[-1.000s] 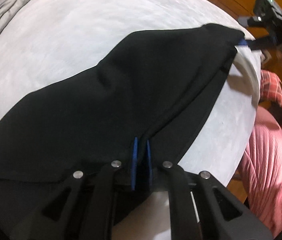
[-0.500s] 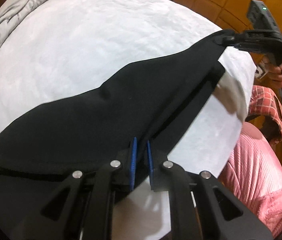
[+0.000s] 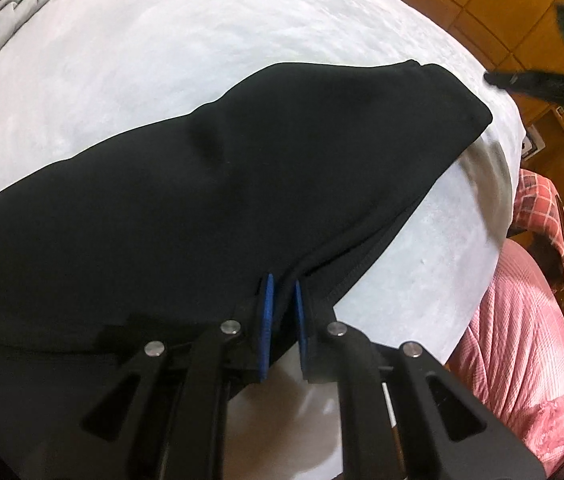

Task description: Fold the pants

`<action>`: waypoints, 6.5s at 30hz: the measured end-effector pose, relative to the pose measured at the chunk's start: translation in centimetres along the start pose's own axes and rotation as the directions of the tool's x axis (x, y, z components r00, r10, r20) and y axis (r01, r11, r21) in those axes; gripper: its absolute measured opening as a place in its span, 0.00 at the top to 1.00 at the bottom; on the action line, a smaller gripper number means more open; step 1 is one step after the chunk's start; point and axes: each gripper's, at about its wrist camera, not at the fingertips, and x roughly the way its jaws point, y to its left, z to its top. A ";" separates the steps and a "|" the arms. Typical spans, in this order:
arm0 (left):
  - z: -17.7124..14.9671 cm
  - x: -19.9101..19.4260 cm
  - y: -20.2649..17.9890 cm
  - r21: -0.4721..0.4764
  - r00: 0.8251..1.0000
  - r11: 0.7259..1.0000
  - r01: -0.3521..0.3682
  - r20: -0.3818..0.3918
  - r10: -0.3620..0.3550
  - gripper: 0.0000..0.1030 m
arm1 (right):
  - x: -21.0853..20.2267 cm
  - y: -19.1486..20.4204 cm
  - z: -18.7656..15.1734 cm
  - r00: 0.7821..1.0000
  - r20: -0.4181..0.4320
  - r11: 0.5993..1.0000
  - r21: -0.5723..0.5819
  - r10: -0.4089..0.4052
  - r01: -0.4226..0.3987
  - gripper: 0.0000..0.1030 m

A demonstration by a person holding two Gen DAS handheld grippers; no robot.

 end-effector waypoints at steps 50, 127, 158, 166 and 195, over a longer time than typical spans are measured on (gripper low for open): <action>-7.7 -16.6 26.7 -0.835 0.984 0.535 -0.125 -0.033 0.178 0.93 | 9.8 13.1 -6.0 0.898 -0.245 0.931 0.090 0.366 -0.355 0.54; 5.2 -12.8 37.2 -0.684 0.739 0.295 -0.667 -0.555 0.382 0.25 | 8.0 28.8 -11.0 0.883 -0.274 0.870 -0.217 0.381 -0.443 0.50; -20.7 -21.6 31.8 -0.980 0.859 0.179 0.089 0.167 0.483 0.34 | 7.9 26.9 -9.6 0.849 -0.329 0.855 -0.182 0.413 -0.486 0.47; -21.5 -21.4 34.4 -0.985 0.898 0.166 0.052 0.119 0.424 0.85 | 7.4 28.5 -10.5 0.868 -0.324 0.858 -0.231 0.376 -0.458 0.43; -20.1 -20.7 32.2 -0.927 0.903 0.332 -0.176 -0.018 0.429 0.48 | 6.6 45.7 -3.9 0.807 -0.384 0.750 -0.330 0.449 -0.574 0.37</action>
